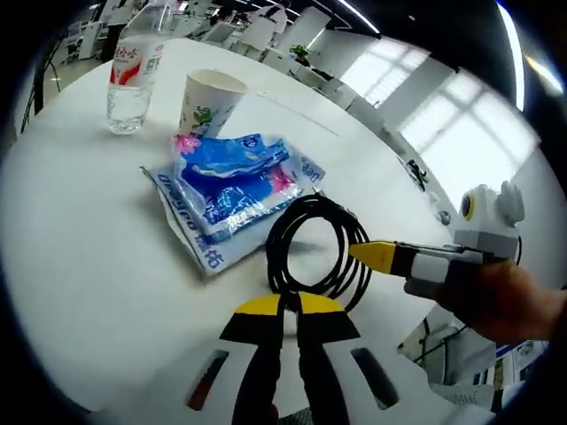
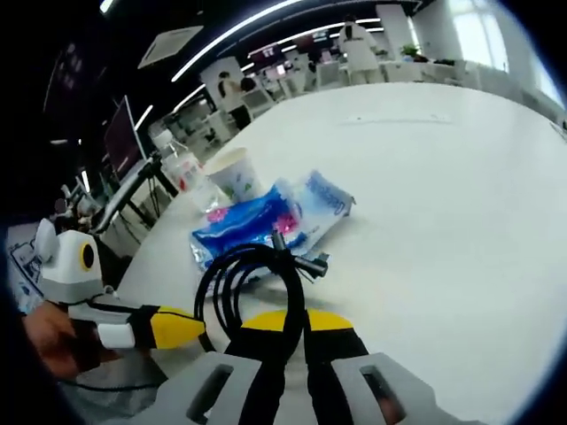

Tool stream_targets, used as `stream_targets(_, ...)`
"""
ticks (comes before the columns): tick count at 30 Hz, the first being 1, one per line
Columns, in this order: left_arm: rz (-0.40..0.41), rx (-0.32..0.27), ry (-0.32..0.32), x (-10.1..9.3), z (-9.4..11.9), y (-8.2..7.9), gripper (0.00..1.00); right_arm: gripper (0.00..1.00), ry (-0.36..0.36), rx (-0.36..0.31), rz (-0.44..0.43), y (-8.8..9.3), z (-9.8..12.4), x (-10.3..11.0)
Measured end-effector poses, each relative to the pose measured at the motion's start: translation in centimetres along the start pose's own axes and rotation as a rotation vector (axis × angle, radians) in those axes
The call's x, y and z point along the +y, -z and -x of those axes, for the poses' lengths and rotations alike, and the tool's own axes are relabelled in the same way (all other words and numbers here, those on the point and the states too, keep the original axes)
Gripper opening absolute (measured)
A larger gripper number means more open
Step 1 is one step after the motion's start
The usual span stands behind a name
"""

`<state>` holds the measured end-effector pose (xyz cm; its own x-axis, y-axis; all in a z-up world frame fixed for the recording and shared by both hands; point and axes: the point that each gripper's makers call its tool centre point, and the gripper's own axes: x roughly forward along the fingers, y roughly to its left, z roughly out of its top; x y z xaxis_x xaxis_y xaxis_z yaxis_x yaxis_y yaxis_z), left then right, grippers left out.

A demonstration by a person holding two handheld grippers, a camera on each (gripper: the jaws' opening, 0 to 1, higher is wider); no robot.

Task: Arrange the tabletop items into an orderly group along one side of the table until the central work area is clear of visible clutter.

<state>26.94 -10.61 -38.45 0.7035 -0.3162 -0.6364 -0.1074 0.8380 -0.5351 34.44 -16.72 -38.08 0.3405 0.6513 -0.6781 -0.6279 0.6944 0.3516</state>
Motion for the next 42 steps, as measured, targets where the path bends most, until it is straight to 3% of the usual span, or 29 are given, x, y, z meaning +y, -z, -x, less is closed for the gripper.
stream_targets(6,-0.051,0.023,0.039,-2.3,-0.9,0.1,0.01,0.02,0.028,-0.019,-0.028,0.2,1.3,-2.2)
stream_targets(15,-0.035,0.05,0.081,-4.9,-2.7,0.7,0.01,0.02,0.063,-0.034,-0.06,0.6,3.2,-5.2)
stream_targets(28,-0.079,0.074,0.092,-6.9,-4.8,0.5,0.01,0.02,0.07,-0.037,-0.077,0.4,3.9,-7.3)
stream_targets(31,-0.075,0.075,0.09,-7.1,-5.5,0.2,0.01,0.02,0.067,-0.035,-0.074,0.1,3.3,-9.0)
stream_targets(42,-0.048,0.068,0.08,-7.9,-6.7,-0.5,0.01,0.02,0.051,-0.017,-0.04,-1.3,2.8,-10.3)
